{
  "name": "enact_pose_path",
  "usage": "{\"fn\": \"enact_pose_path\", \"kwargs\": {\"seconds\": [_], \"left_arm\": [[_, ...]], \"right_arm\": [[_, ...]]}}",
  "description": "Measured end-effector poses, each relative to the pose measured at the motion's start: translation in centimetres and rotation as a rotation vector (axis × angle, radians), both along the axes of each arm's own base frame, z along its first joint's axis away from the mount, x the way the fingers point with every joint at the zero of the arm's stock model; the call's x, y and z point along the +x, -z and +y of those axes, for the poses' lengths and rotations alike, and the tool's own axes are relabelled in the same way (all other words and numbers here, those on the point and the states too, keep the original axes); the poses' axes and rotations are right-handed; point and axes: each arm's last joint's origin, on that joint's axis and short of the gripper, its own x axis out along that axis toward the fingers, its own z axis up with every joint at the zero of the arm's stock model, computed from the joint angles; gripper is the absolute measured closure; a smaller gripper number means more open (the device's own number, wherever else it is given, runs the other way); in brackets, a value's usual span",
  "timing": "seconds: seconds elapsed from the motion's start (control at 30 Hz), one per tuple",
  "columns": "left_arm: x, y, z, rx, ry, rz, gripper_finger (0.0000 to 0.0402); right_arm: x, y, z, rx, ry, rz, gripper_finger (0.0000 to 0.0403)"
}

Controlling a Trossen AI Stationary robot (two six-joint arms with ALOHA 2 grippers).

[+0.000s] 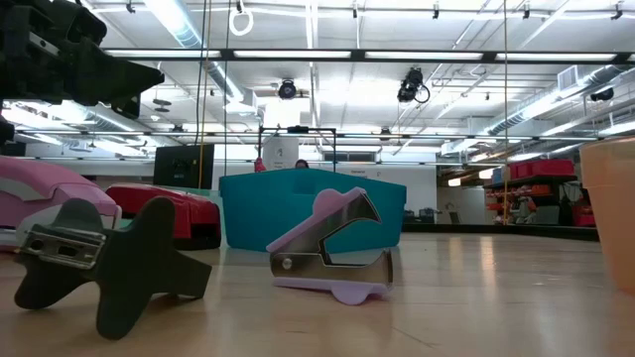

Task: Pick and place Stapler, Stapler remover, tape
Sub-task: Put the blue staple remover into the blue bin

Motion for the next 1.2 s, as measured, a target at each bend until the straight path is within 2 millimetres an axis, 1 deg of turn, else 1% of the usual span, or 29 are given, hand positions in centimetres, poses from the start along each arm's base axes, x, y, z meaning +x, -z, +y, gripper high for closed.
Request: {"fn": "enact_pose_path", "kwargs": {"seconds": [0.23, 0.47, 0.67, 0.8, 1.0, 1.2], "left_arm": [[0.0, 0.0, 0.0, 0.000, 0.000, 0.000, 0.0372], [0.0, 0.0, 0.0, 0.000, 0.000, 0.000, 0.0372], [0.0, 0.0, 0.0, 0.000, 0.000, 0.000, 0.0372], [0.0, 0.0, 0.0, 0.000, 0.000, 0.000, 0.0372], [0.0, 0.0, 0.0, 0.000, 0.000, 0.000, 0.0372], [0.0, 0.0, 0.0, 0.000, 0.000, 0.000, 0.0372]], "right_arm": [[0.6, -3.0, -1.9, 0.039, 0.065, -0.119, 0.0195], [2.0, -5.2, -4.8, 0.089, 0.170, -0.177, 0.0195], [3.7, -5.8, -7.3, 0.101, 0.292, -0.193, 0.0195], [4.6, -5.9, -8.5, 0.100, 0.346, -0.199, 0.0195], [5.5, -5.9, -9.8, 0.095, 0.379, -0.210, 0.0195], [6.2, -6.0, -10.5, 0.106, 0.405, -0.233, 0.0195]]}}
